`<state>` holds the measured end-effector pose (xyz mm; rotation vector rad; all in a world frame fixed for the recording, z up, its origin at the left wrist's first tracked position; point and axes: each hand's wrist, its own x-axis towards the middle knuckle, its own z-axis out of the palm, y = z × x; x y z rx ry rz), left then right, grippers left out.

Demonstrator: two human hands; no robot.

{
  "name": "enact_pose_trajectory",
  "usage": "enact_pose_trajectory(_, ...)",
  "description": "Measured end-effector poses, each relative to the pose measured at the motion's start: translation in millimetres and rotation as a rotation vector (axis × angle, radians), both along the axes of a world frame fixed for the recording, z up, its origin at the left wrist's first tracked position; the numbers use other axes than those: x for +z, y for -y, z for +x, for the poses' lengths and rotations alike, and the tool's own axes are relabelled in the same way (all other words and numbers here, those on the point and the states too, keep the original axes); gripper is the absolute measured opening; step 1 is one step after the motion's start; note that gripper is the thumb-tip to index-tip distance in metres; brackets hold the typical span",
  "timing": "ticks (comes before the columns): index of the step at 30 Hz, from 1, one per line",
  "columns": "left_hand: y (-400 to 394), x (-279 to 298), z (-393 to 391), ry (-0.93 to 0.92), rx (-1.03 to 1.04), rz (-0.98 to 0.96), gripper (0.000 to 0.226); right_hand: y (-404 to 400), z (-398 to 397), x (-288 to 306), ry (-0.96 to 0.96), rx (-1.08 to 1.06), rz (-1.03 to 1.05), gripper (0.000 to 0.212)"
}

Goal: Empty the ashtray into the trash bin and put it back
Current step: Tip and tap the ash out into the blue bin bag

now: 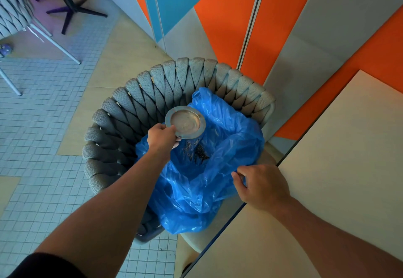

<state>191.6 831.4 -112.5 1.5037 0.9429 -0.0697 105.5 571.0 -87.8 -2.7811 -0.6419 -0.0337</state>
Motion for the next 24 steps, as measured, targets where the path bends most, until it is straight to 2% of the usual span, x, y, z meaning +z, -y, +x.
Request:
enact_pose_trajectory(6, 9, 7, -2, 0.009, 0.002, -0.116, 0.008, 1, -1, 0, -0.005, -0.006, -0.011, 0.036)
enact_pose_trajectory(11, 18, 19, -6, 0.027, -0.08, -0.149, 0.009, 1, 0, -1, 0.023, -0.027, 0.006, 0.034)
enact_pose_trajectory(14, 27, 30, -11, 0.046, -0.103, -0.161, 0.013, 2, 0, -1, -0.03, -0.066, 0.062, 0.032)
enact_pose_trajectory(16, 35, 38, -14, 0.06, -0.119, -0.173, 0.017, 0, 4, 2, -0.108, -0.136, 0.163, 0.029)
enact_pose_trajectory(21, 60, 63, -24, 0.089, -0.193, -0.19, 0.021, -1, 22, 27, -0.348, -0.601, 0.752, 0.029)
enact_pose_trajectory(24, 82, 81, -32, 0.103, -0.261, -0.197, 0.019, 15, 27, 48, -0.406, -0.747, 0.901, 0.033)
